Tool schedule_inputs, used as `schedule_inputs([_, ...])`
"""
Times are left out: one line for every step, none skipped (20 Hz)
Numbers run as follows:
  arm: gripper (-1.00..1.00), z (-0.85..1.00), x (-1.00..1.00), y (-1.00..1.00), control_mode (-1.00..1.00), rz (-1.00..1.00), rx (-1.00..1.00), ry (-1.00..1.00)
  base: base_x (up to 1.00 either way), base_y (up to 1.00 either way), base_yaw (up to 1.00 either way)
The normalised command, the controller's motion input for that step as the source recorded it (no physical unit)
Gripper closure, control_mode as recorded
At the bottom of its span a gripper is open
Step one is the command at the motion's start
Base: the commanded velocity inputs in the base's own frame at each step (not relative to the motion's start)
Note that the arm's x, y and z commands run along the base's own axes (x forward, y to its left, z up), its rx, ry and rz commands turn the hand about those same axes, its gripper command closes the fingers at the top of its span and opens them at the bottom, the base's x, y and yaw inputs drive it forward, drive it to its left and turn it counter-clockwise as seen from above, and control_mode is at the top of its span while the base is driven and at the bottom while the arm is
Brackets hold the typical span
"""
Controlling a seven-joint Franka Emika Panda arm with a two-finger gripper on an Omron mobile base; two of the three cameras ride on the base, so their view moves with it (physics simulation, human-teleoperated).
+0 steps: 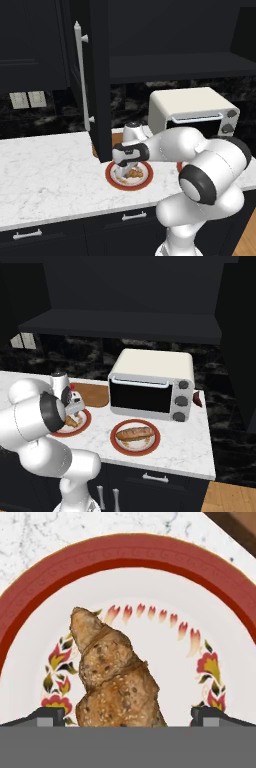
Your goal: From the different types of pastries on the counter, select a croissant and place it on the cutting board. Then retrieve a jar of jam from the cabinet and place it alongside the croissant on the cutting board.
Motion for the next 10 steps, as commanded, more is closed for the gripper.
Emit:
schedule_inputs([-1.0,-0.19,-0.09,0.0,-1.0,0.0,0.03,0.0,0.0,0.0,0.0])
schedule_inputs([-1.0,-0.34,-0.01,0.0,-1.0,0.0,0.01,0.0,0.0,0.0,0.0])
schedule_inputs([-1.0,-0.45,0.0,0.09,-1.0,0.0,0.0,0.0,0.0,0.0,0.0])
schedule_inputs([-1.0,-0.42,0.0,0.09,-1.0,0.0,0.0,0.0,0.0,0.0,0.0])
schedule_inputs([-1.0,-0.41,0.0,0.1,-1.0,0.0,0.0,0.0,0.0,0.0,0.0])
schedule_inputs([-1.0,-0.36,0.0,0.11,-1.0,0.0,0.0,0.0,0.0,0.0,0.0])
schedule_inputs([-1.0,-0.35,0.0,0.11,-1.0,0.0,0.0,0.0,0.0,0.0,0.0])
schedule_inputs([-1.0,-0.35,0.0,0.13,-1.0,0.0,0.0,0.0,0.0,0.0,0.0])
schedule_inputs([-1.0,-0.37,0.0,0.24,-1.0,0.0,0.0,0.0,0.0,0.0,0.0])
schedule_inputs([1.0,-0.41,0.0,0.37,-1.0,0.0,0.0,0.0,0.0,0.0,0.0])
